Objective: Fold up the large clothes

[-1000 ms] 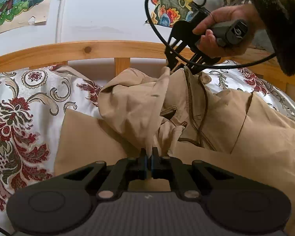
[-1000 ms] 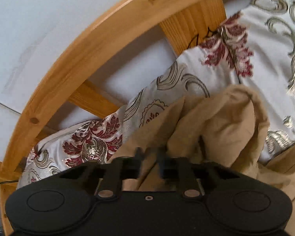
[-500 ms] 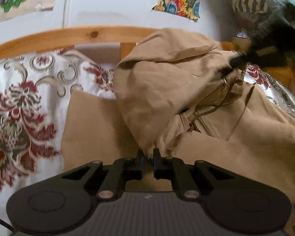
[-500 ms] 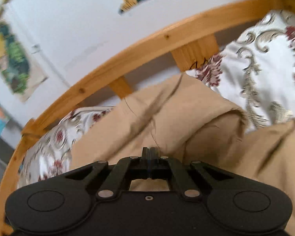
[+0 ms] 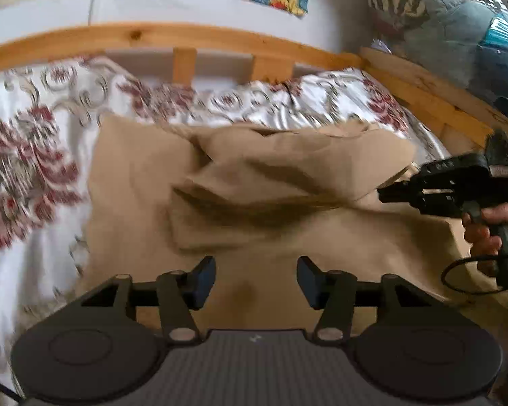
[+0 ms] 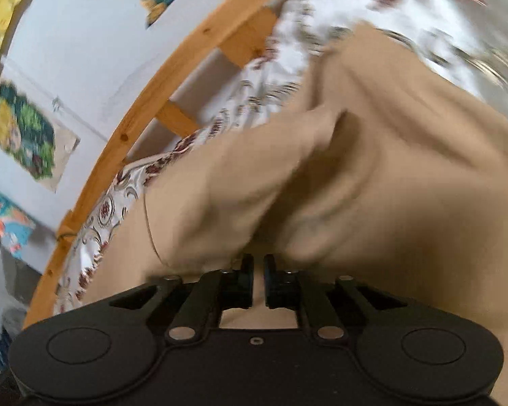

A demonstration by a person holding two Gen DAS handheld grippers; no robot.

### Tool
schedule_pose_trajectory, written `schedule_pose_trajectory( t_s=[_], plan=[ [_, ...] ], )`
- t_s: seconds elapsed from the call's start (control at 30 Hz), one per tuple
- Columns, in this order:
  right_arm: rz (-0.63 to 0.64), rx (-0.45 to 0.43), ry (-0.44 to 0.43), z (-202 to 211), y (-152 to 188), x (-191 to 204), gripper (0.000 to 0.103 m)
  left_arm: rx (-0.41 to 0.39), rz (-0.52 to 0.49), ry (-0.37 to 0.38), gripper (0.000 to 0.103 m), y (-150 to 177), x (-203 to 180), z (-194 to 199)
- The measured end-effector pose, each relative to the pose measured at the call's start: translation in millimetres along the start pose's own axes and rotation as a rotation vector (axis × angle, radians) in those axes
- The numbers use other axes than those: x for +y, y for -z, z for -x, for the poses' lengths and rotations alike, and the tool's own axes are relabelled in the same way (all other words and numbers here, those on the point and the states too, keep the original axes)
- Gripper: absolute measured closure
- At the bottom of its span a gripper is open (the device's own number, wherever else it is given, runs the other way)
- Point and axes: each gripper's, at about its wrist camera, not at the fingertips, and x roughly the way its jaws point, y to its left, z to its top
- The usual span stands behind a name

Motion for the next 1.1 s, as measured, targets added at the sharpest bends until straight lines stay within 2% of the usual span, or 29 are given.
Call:
schedule_pose_trajectory(
  t_s=[0.07,0.1,0.13,0.17,0.2,0.3,0.37,0.43,0.5,0.6,0.7,0.83,0.9,1.0,1.03,1.07,1.1],
  plan=[
    [-0.027,-0.032,0.000,24,14,-12,0.089,0.027,0.043,0.036,0.030,1,-1,2],
    [-0.040,-0.045,-0.007,34,18,-18,0.081,0.039,0.065,0.057,0.027,1,1,4],
    [-0.062,-0.062,-0.015,45,21,-24,0.066,0.050,0.081,0.065,0.022,1,1,6],
    [-0.090,-0.082,-0.029,55,22,-31,0.060,0.061,0.098,0.060,0.016,-1,4,7],
    [-0.118,-0.102,-0.033,63,21,-36,0.055,0.075,0.113,0.052,0.014,-5,9,5],
    [-0.167,-0.133,-0.016,79,15,-44,0.053,0.084,0.187,0.017,0.013,-14,24,9],
    [-0.194,-0.146,-0.020,84,9,-45,0.043,0.076,0.262,-0.002,0.010,-18,36,11],
    [-0.203,-0.147,-0.028,83,-2,-47,0.033,0.039,0.338,-0.046,0.009,-24,46,11],
    [-0.192,-0.143,-0.019,73,-13,-42,0.030,-0.005,0.409,-0.080,0.009,-30,56,9],
    [-0.162,-0.141,0.020,52,-29,-35,0.030,-0.034,0.546,-0.066,0.015,-38,76,-5],
    [-0.121,-0.144,0.065,29,-43,-32,0.030,0.009,0.639,-0.036,0.032,-47,92,-31],
    [-0.114,-0.123,0.076,3,-55,-36,0.034,0.093,0.762,0.043,0.032,-49,107,-67],
    [-0.097,-0.118,0.095,-7,-57,-36,0.035,0.092,0.841,0.046,0.030,-45,116,-78],
    [-0.034,-0.131,0.141,-17,-53,-32,0.046,0.091,0.850,0.059,0.031,-47,126,-94],
    [-0.005,-0.142,0.152,-18,-50,-30,0.054,0.075,0.829,0.066,0.041,-49,126,-96],
    [0.021,-0.152,0.157,-19,-48,-28,0.060,0.060,0.802,0.062,0.062,-52,124,-97],
    [0.050,-0.163,0.157,-19,-46,-25,0.074,0.039,0.758,0.049,0.079,-57,120,-97]
  ],
)
